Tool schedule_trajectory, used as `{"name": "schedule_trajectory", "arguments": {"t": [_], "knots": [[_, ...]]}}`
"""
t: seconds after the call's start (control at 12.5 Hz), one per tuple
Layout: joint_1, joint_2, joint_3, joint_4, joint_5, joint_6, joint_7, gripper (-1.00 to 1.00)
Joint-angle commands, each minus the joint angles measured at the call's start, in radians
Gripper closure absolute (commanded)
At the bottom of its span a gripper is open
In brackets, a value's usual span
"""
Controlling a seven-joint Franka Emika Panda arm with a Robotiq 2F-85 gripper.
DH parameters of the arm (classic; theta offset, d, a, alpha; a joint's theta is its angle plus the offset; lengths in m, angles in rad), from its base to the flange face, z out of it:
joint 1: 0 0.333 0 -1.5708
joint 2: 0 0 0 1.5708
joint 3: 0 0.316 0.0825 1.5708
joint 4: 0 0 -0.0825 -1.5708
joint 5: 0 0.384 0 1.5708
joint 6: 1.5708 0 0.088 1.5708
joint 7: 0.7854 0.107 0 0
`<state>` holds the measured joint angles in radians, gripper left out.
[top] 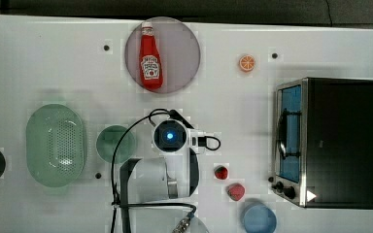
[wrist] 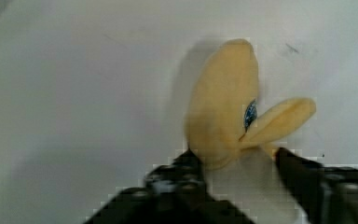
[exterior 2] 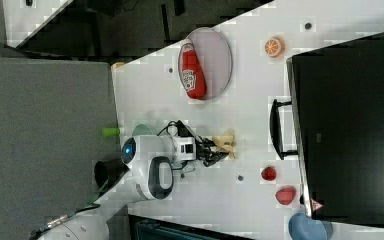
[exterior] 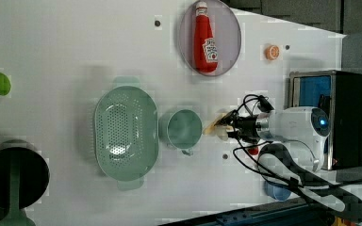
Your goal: Pick banana from table and place on oven.
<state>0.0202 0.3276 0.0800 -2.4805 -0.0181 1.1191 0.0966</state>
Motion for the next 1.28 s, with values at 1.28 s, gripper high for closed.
{"name": "schedule_trajectory", "arguments": {"t": [1.28], "knots": [[-0.014, -0.582, -0.122, 0.366, -0.005, -0.815, 0.025, 0.51]]}}
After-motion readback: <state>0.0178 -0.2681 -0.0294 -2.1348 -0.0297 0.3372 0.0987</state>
